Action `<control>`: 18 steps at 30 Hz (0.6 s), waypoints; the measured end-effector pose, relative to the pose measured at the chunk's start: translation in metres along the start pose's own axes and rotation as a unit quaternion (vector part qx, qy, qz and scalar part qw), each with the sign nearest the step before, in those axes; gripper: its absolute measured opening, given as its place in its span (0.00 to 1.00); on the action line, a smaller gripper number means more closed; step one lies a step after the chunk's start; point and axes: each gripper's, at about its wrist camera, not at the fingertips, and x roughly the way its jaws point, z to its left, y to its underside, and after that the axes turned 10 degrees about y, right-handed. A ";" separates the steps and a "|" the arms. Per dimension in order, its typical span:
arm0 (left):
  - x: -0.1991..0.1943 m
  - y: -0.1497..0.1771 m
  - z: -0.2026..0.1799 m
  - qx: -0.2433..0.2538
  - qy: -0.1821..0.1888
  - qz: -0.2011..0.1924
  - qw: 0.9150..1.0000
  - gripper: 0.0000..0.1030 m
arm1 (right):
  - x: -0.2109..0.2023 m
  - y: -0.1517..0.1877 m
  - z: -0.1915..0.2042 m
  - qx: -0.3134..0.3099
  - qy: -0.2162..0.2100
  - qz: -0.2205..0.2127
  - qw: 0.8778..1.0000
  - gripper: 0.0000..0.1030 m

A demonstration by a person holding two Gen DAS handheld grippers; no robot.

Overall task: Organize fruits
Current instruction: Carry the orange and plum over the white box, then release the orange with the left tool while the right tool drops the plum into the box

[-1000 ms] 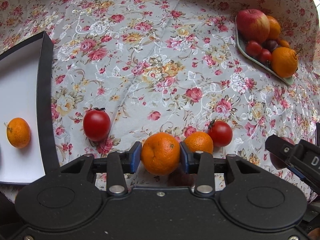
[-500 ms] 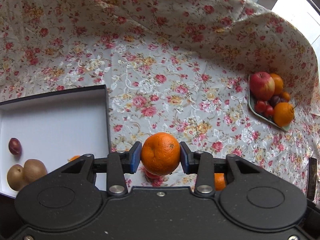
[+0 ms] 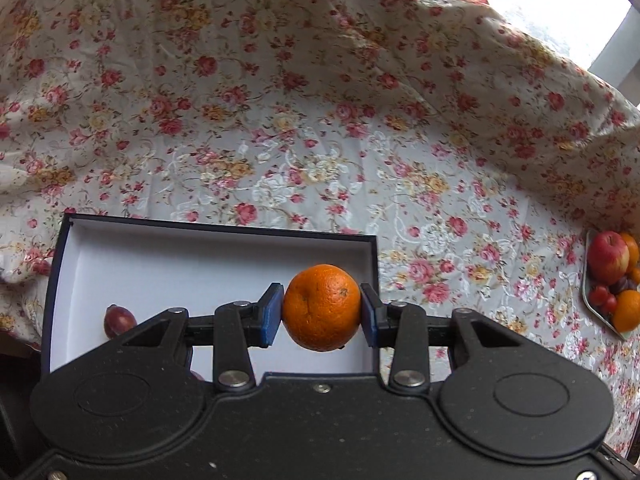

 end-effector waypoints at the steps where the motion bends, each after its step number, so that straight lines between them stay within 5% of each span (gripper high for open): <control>1: 0.000 -0.002 0.007 -0.007 0.000 0.000 1.000 0.46 | 0.000 0.001 0.007 -0.007 -0.003 0.000 1.000 0.37; 7: -0.005 -0.007 0.050 -0.040 -0.017 -0.006 0.999 0.46 | -0.005 0.013 0.049 -0.054 -0.030 -0.009 0.998 0.37; 18: -0.006 -0.005 0.094 -0.060 -0.035 0.008 0.998 0.46 | -0.024 0.027 0.119 -0.094 -0.147 -0.002 0.985 0.38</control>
